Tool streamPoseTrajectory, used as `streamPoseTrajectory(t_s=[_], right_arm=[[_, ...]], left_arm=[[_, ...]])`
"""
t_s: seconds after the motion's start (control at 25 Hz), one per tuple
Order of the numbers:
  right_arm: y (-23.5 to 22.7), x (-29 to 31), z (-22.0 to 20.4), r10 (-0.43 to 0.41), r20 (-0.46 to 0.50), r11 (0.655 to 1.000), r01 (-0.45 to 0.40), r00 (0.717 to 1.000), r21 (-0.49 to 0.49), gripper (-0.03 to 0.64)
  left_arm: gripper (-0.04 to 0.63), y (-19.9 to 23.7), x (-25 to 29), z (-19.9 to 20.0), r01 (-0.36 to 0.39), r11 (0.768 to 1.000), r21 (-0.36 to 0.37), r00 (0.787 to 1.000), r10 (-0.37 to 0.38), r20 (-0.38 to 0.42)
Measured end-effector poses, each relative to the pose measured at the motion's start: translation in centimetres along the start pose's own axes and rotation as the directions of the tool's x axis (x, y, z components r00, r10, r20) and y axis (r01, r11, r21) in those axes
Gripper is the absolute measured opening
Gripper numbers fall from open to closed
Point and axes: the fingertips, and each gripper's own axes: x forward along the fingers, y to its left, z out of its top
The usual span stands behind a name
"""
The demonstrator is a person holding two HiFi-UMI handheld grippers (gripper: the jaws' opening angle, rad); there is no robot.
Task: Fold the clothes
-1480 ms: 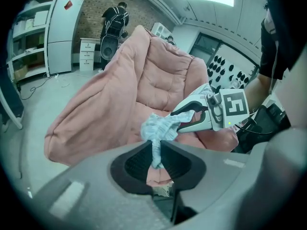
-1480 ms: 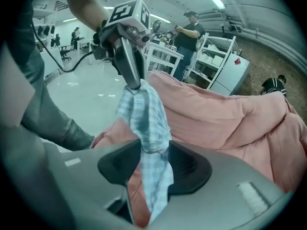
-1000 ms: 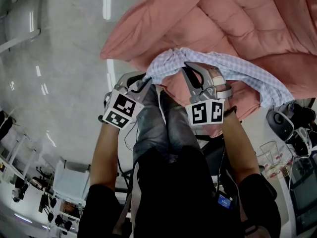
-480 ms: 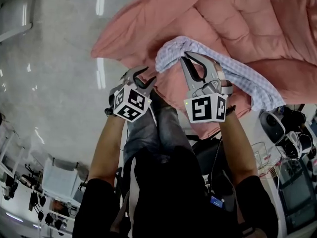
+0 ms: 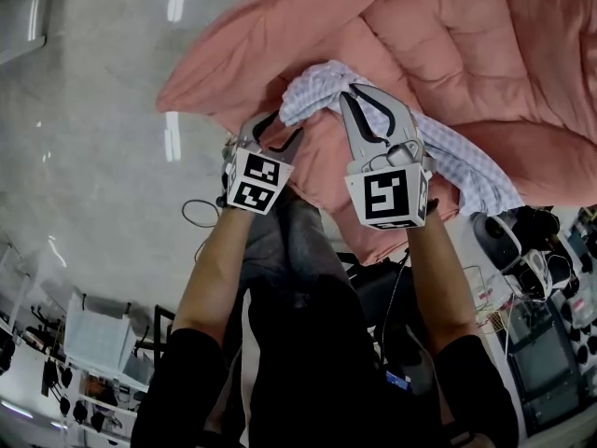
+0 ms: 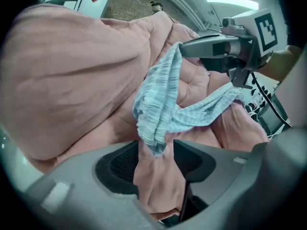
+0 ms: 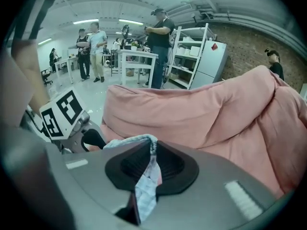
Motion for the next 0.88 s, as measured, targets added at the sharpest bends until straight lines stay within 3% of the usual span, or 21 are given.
streamPoseTrajectory(t_s=[0.2, 0.36, 0.48, 0.6, 0.88], right_arm=[[-1.6, 0.5, -0.2, -0.01, 0.013, 1.0, 0.01, 1.0, 0.02, 0.043], [-2.2, 0.4, -0.8, -0.023, 0.003, 0.999, 0.023, 1.0, 0.04, 0.043], [-2.3, 0.2, -1.0, -0.032, -0.007, 0.998, 0.032, 0.999, 0.055, 0.043], [-2.4, -0.2, -1.6, -0.047, -0.042, 0.996, 0.05, 0.998, 0.076, 0.043], [-1.6, -2.1, 0.2, -0.057, -0.026, 0.998, 0.058, 0.998, 0.032, 0.043]], left_arm=[[0.239, -0.5, 2.6, 0.0, 0.013, 0.998, -0.064, 1.0, -0.013, -0.001], [0.18, 0.4, 3.1, 0.7, 0.005, 0.997, -0.082, 1.0, -0.005, 0.003], [0.059, 0.6, 2.6, 0.5, 0.014, 0.998, -0.061, 1.0, -0.016, -0.02], [0.048, 0.1, 1.7, 0.3, 0.028, 0.999, -0.027, 0.999, -0.03, -0.039], [0.044, -0.5, -4.5, 0.0, 0.023, 0.996, 0.087, 0.994, -0.014, -0.111]])
